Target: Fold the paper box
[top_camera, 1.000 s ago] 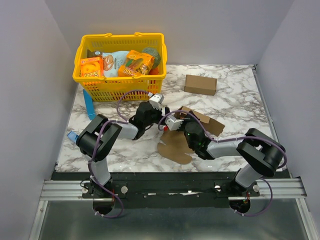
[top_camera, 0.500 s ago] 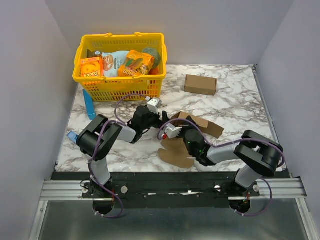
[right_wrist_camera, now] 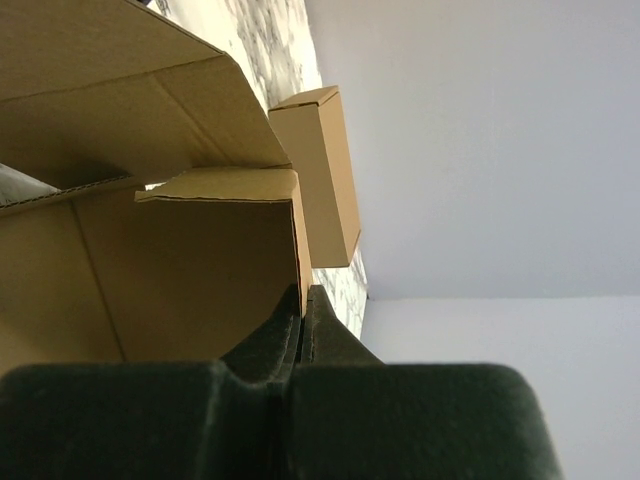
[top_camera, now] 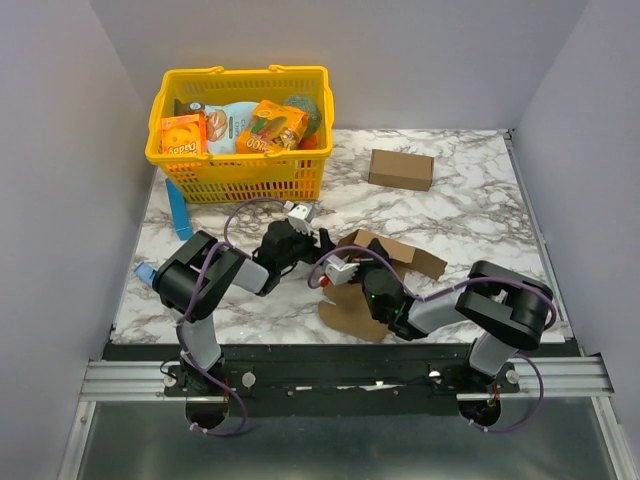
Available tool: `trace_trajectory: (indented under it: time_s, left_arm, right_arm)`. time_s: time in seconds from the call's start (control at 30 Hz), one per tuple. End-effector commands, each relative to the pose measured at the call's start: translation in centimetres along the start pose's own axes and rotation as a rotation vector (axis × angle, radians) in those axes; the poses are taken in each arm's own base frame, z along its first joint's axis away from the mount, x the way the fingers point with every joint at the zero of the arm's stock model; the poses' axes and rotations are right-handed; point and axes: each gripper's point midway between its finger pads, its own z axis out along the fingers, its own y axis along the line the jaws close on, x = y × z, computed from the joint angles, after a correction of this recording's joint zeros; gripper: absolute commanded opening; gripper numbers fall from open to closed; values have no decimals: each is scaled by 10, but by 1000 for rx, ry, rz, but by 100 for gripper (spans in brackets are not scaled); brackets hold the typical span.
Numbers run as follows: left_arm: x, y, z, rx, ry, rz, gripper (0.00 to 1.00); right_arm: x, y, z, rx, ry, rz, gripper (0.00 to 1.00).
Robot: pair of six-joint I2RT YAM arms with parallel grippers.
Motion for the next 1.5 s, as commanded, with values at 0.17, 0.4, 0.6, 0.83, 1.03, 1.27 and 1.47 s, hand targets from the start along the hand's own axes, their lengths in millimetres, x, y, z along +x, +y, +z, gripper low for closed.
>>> trace_trajectory:
  time_s: [0.17,0.4,0.6,0.83,1.03,1.27,1.47]
  left_arm:
    - [-27,6,2,9,-38,14,95]
    - [-42,11,14,15,-35,51,95]
    - [-31,23,16,-31,-13,49,95]
    - [-27,10,9,46,-32,50,95]
    - [-18,-3,-1,115,-38,25,95]
    - [-10,-10,-5,135,-34,22,95]
    - [-4,-20,-1,174,-16,62,95]
  right_arm:
    - [-15,-22,26,57,-35,73,1]
    - [-24,-32,47,107,-64,39,1]
    - [-13,-19,47,118,-30,45,1]
    - [-1,-19,36,162,-6,23,1]
    - [0,-28,29,220,-5,22,0]
    - [-1,-34,26,277,-2,6,0]
    - [-3,-36,24,269,-17,25,1]
